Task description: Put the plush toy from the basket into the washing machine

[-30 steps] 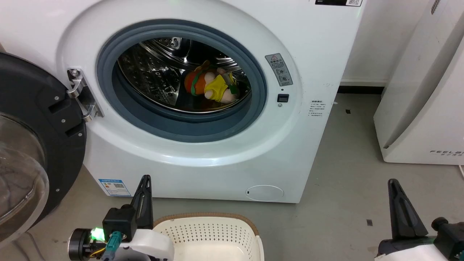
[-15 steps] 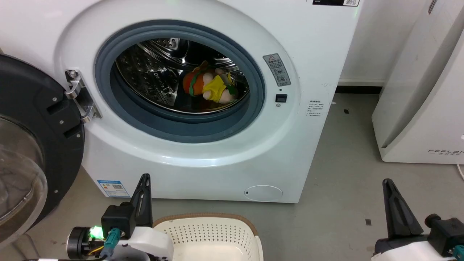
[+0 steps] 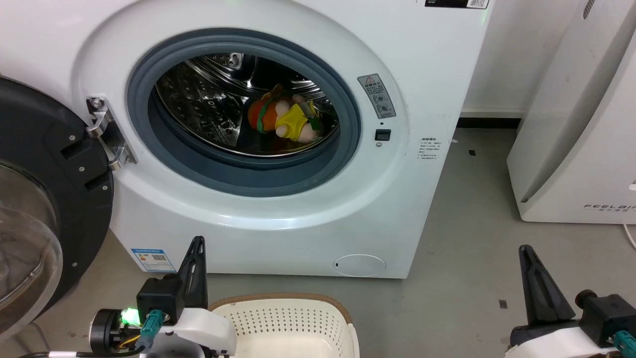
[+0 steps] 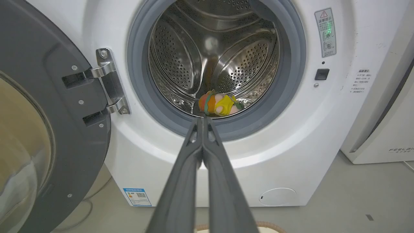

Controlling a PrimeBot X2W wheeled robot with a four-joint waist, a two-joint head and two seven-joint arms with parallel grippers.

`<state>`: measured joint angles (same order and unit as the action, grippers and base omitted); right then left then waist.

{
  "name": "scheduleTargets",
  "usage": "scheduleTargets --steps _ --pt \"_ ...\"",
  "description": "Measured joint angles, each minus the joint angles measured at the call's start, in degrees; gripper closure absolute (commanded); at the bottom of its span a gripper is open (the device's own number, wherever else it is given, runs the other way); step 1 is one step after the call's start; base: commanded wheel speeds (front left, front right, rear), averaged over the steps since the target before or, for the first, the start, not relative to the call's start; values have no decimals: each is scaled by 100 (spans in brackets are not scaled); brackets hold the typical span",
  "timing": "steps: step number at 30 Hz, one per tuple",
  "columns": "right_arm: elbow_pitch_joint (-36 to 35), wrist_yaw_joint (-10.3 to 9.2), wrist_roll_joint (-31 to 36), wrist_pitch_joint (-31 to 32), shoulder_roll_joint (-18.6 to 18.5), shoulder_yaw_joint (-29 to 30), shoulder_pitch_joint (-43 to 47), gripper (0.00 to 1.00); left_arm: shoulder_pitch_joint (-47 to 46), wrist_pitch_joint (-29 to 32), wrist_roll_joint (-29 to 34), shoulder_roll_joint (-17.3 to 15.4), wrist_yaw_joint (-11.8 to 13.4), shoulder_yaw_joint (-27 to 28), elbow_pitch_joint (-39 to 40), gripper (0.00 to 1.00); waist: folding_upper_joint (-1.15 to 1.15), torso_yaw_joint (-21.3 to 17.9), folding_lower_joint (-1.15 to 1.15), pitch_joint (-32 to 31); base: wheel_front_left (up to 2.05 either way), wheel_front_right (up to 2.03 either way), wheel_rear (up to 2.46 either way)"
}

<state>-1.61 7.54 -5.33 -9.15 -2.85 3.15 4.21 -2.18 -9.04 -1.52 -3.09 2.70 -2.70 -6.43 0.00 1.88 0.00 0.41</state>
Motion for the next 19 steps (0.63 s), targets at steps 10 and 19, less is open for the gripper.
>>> scheduleTargets --steps 10,19 --pt "14 0 64 114 0 -36 -16 100 14 102 1 1 -40 25 80 100 0 -24 0 -6 0 0 0" --pt "37 0 99 223 0 -70 -87 100 26 222 41 2 -86 63 144 100 0 -47 0 -10 0 0 0"
